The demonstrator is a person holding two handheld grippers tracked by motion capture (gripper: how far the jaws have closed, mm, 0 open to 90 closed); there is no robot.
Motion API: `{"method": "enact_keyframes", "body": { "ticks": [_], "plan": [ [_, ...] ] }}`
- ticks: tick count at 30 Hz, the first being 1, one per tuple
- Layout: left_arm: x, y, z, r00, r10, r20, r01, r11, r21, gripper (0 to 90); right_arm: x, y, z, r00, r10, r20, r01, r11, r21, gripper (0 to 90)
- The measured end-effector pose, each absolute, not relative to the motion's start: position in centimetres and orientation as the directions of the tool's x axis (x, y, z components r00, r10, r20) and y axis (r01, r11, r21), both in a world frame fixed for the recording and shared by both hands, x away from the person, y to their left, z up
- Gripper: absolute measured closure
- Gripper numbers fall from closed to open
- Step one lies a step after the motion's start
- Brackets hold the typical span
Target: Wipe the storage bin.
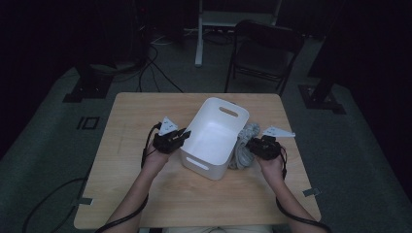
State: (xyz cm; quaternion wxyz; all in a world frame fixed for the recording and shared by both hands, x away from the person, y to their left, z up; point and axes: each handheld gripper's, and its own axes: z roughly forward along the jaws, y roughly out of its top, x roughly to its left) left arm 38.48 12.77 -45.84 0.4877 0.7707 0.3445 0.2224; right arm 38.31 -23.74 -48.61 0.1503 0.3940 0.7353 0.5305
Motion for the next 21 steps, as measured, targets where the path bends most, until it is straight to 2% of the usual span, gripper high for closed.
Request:
{"method": "enact_keyframes", "body": {
  "ticks": [5, 9, 11, 15, 19, 21],
  "plan": [
    [38.5, 12.8, -45.8, 0.663, 0.749, 0.008, 0.314, -0.287, 0.905, 78.3, 38.9, -23.7, -50.5, -0.625, 0.754, 0.203, 0.471, 0.157, 0.868, 74.7],
    [38.5, 12.8, -45.9, 0.661, 0.750, 0.002, 0.316, -0.281, 0.906, 78.3, 39.9, -23.7, -53.3, -0.592, 0.768, 0.245, 0.554, 0.166, 0.816, 74.8],
    [38.5, 12.8, -45.9, 0.660, 0.752, 0.001, 0.317, -0.279, 0.907, 78.2, 39.9, -23.7, -53.7, -0.587, 0.767, 0.259, 0.565, 0.159, 0.809, 74.8],
    [38.6, 12.8, -45.9, 0.652, 0.759, -0.005, 0.323, -0.271, 0.907, 78.2, 39.8, -23.7, -52.7, -0.599, 0.770, 0.220, 0.544, 0.190, 0.817, 75.2],
    [38.6, 12.9, -45.9, 0.652, 0.758, -0.012, 0.326, -0.267, 0.907, 78.2, 39.7, -24.5, -50.7, -0.604, 0.757, 0.249, 0.499, 0.116, 0.859, 75.1],
    [38.7, 12.9, -45.9, 0.657, 0.754, -0.013, 0.328, -0.270, 0.905, 78.3, 40.0, -24.9, -48.7, -0.604, 0.759, 0.244, 0.456, 0.078, 0.887, 74.9]
  ]
}}
